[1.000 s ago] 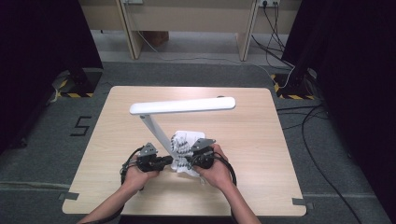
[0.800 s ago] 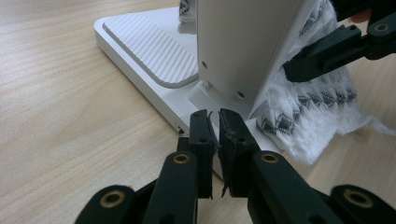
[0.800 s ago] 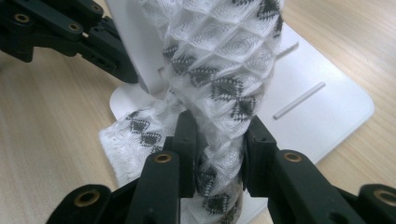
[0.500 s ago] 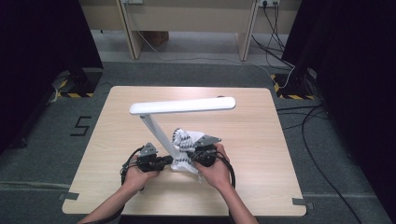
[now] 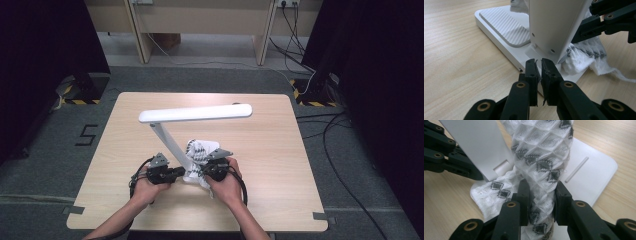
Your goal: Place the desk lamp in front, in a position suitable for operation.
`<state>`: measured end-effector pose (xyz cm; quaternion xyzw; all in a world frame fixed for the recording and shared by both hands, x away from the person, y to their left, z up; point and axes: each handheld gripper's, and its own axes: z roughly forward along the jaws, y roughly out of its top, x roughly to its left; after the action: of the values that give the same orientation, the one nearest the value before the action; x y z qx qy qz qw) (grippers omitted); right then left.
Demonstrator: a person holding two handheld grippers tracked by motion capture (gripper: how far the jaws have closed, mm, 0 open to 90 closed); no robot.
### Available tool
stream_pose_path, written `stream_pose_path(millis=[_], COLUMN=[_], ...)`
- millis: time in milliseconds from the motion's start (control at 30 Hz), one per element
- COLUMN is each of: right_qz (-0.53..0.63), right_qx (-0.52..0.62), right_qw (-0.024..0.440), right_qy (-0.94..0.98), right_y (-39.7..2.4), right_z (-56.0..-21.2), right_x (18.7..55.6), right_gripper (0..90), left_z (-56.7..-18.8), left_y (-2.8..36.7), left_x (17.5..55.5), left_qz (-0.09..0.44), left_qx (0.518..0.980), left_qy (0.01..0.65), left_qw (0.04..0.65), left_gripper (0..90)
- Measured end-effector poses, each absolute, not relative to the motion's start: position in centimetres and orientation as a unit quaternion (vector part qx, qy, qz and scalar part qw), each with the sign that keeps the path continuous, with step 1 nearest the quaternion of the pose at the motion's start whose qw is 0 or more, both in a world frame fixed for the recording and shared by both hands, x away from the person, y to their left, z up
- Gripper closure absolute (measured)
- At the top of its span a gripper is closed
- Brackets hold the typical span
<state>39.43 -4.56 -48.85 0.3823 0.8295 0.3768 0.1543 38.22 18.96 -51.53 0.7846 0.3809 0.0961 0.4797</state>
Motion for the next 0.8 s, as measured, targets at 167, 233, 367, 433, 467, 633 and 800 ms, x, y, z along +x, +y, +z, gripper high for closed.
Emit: stream_pose_path(millis=[167,233,367,433,467,633,800], right_qz=[0.369,0.364,0.345,0.337,0.336,0.339,0.355], right_qx=[0.393,0.398,0.419,0.428,0.432,0.447,0.436], right_qw=[0.162,0.168,0.187,0.197,0.199,0.209,0.214], right_qy=[0.827,0.825,0.819,0.815,0.813,0.801,0.799], right_y=[-5.8,-6.5,-8.1,-8.7,-8.9,-9.5,-8.4], right_z=[-48.9,-48.9,-48.6,-48.3,-48.2,-47.4,-46.5], right_x=[39.4,39.6,39.8,40.0,40.1,41.2,42.0], right_gripper=[72.2,72.2,72.4,72.5,72.4,72.3,72.1], left_z=[-51.5,-51.5,-51.5,-51.5,-51.5,-51.5,-51.5], left_y=[19.0,19.0,18.9,18.9,18.9,18.9,18.9], left_x=[38.2,38.2,38.3,38.3,38.3,38.3,38.3], left_qz=[0.096,0.096,0.096,0.096,0.096,0.095,0.094], left_qx=[0.785,0.785,0.785,0.784,0.784,0.783,0.784], left_qy=[0.381,0.381,0.382,0.381,0.382,0.383,0.383], left_qw=[0.479,0.479,0.479,0.479,0.48,0.48,0.48], left_gripper=[83.0,82.9,82.6,82.4,82.4,82.2,82.2])
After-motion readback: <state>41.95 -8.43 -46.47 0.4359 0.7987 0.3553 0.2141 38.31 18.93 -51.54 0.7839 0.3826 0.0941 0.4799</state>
